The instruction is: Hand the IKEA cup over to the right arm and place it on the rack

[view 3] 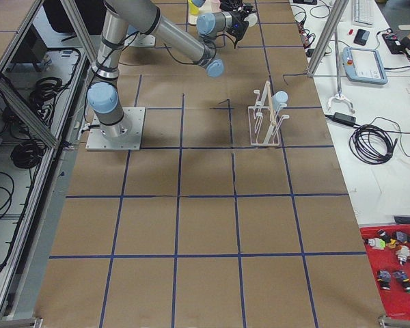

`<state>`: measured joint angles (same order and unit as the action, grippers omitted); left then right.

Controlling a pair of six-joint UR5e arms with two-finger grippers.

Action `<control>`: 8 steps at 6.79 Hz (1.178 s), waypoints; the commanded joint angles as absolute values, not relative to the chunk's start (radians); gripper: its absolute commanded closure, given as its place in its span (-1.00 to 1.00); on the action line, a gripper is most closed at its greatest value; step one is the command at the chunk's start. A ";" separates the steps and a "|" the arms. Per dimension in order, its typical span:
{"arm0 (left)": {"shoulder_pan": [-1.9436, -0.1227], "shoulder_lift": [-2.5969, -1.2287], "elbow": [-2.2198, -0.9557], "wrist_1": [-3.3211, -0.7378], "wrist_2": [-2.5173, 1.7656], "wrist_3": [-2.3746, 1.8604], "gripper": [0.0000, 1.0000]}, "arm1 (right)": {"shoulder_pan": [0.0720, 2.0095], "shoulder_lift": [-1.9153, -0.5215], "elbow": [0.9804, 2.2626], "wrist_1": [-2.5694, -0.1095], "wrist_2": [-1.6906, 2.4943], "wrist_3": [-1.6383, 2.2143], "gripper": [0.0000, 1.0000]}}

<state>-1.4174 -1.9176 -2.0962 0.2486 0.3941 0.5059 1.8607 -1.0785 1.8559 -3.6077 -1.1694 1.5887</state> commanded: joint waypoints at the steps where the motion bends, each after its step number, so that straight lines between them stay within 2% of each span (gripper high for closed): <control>1: -1.417 -1.916 -2.095 0.250 0.394 0.485 0.38 | 1.862 -1.078 1.856 -3.611 -1.167 1.589 0.20; 3: -1.417 -1.916 -2.095 0.250 0.394 0.477 -0.31 | 1.862 -1.078 1.856 -3.611 -1.167 1.588 0.22; 4: -1.417 -1.911 -2.094 0.250 0.391 0.448 -0.78 | 1.862 -1.080 1.855 -3.611 -1.169 1.588 0.23; 5: -1.411 -1.902 -2.092 0.252 0.388 0.431 -0.95 | 1.862 -1.078 1.855 -3.611 -1.167 1.588 0.24; 8: -1.275 -1.879 -2.105 0.268 0.335 0.433 -0.97 | 1.858 -1.078 1.847 -3.609 -1.167 1.586 0.27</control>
<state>-1.3364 -1.8823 -2.1013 0.2554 0.3679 0.4330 1.8604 -1.0789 1.8525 -3.6100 -1.1674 1.5872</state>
